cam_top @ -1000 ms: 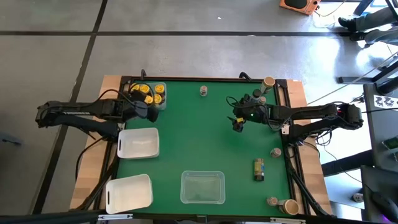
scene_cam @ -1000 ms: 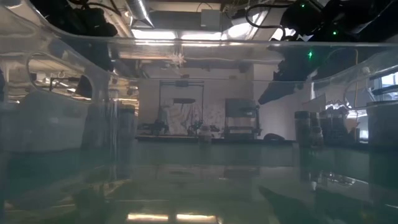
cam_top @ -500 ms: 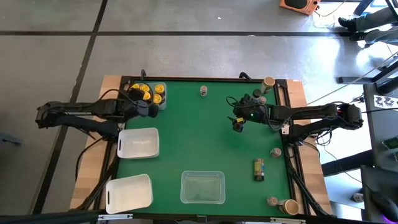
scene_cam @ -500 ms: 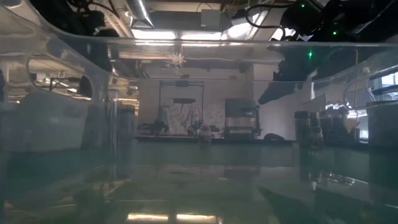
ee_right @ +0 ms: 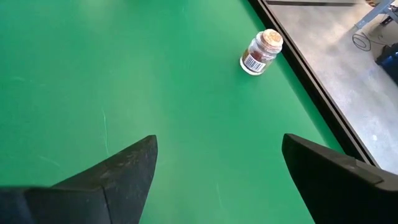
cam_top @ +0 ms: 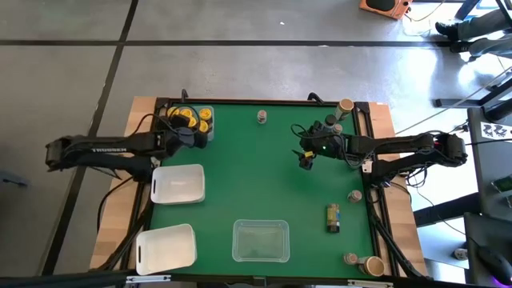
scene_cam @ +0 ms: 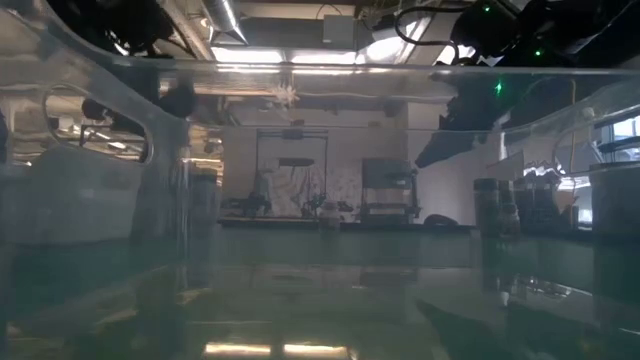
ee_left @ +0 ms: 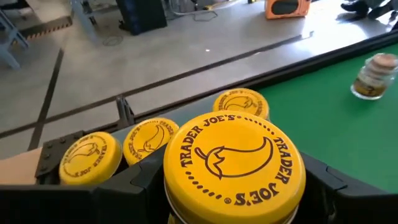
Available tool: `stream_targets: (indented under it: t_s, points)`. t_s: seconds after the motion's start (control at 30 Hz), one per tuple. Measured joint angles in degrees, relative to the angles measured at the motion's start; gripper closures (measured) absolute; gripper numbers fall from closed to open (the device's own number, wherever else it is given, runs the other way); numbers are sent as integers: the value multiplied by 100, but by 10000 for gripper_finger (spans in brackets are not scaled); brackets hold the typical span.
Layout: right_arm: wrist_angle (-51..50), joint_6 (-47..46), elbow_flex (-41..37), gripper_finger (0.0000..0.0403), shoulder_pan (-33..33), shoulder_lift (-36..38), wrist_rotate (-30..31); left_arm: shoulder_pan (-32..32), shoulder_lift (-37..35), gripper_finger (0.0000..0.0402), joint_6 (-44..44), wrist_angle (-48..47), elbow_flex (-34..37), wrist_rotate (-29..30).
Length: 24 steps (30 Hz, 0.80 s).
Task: Sort spices by type
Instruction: Put the brown spice bottle into the top white bin
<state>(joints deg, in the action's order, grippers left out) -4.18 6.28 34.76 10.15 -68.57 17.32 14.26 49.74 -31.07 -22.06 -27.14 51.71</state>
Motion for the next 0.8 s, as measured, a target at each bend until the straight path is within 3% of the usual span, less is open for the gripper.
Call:
stream_targets:
  t_s: [0.3,0.8]
  points:
    - [15,41,0,61,0,2,0,275,8,179,743,1529,689,157]
    - [51,7,0,61,0,0,0,344,36,178,175,1591,1305,85]
